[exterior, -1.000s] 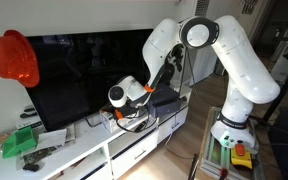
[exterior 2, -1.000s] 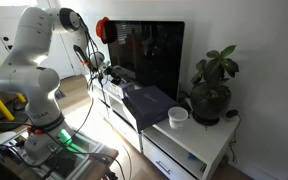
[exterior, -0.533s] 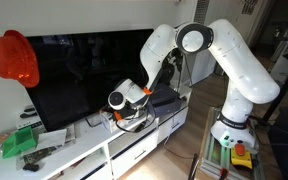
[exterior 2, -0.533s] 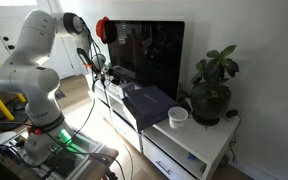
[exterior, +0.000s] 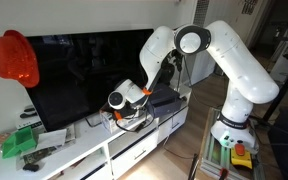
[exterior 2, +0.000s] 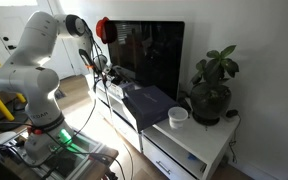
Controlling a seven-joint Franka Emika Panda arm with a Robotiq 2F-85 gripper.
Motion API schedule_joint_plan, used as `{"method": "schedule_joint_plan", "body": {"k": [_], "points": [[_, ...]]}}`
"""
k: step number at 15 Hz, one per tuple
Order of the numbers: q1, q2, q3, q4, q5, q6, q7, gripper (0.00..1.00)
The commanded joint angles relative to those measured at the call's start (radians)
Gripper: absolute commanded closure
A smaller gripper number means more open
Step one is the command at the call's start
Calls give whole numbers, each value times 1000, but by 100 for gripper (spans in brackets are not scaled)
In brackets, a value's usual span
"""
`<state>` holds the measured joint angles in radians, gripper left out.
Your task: Remove one sachet from the white box and put it on the table
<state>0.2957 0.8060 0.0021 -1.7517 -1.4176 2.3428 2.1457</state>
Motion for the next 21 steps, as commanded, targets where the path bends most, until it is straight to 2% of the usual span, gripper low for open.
{"method": "schedule_joint_plan", "body": {"k": [1,3,5,7,16,21], "points": [[-41,0,34,10,9,-15,7,81],[-60,-11,42,3,26,-9,2,95],[-79,-25,50,-5,49,-7,-6,100],[-96,-46,64,-18,91,-3,-17,97],[-99,-228,77,-128,275,-17,-89,97],[-106,-337,73,-192,268,37,-119,97]]}}
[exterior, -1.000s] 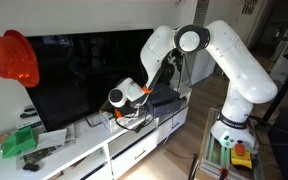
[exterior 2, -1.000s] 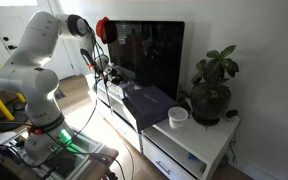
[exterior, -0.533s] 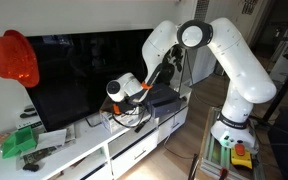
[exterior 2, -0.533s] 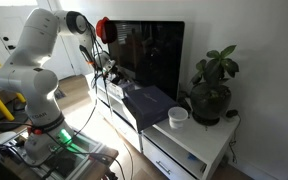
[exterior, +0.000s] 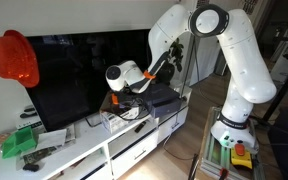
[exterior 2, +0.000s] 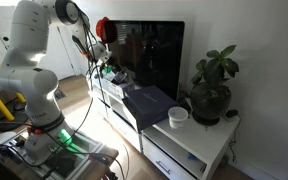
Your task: Remove one sachet from the white box and put it on the table
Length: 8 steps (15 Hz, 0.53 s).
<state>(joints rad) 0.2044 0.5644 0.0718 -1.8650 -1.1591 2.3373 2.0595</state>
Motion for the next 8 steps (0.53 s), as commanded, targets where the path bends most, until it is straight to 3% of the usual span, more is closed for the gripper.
{"method": "schedule_joint_plan", "body": {"k": [1,5,8], "points": [[-24,-121,8,-97,14,67,-54,97],[-73,-192,14,-167,57,187,-168,97],[-127,-228,26,-234,222,262,-379,97]]}}
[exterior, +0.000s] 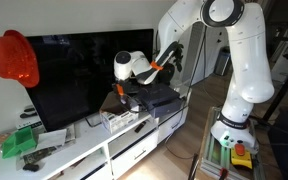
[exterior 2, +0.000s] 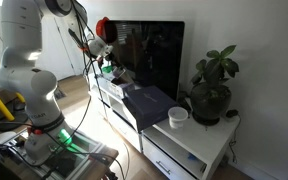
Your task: Remove one sachet from the white box and put it on the table
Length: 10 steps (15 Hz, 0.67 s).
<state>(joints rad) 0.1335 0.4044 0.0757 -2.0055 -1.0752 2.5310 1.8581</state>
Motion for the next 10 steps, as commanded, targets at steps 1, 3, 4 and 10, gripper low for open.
{"method": "schedule_joint_plan", "body": {"k": [1,3,4,10], "points": [[-71,-77,22,-115,194,98,-252,97],[-80,-89,9,-143,299,102,-360,97],[-81,-92,1,-151,332,115,-408,97],[-7,-50,-77,-114,347,121,-411,86]]}}
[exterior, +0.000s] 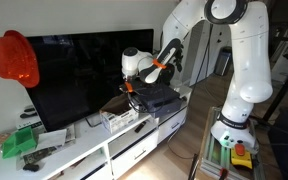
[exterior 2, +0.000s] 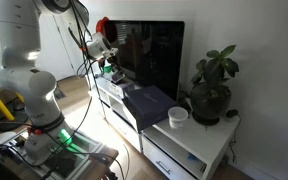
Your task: Remove one sachet from the white box and put it on the table
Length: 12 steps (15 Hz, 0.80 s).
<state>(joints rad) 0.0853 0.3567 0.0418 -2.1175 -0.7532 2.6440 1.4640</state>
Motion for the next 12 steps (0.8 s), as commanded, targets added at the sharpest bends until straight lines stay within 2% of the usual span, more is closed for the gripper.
{"method": "schedule_joint_plan", "body": {"k": [1,2,3,5,7,12], "points": [[45,-2,-44,-2,25,8,-16,86],[46,-2,-44,-2,25,7,-17,86],[46,-2,-45,-2,25,7,-17,97],[84,-30,-111,-12,-127,20,22,97],[77,-51,-136,-24,-288,25,35,97],[83,-51,-221,-9,-695,86,177,97]]}}
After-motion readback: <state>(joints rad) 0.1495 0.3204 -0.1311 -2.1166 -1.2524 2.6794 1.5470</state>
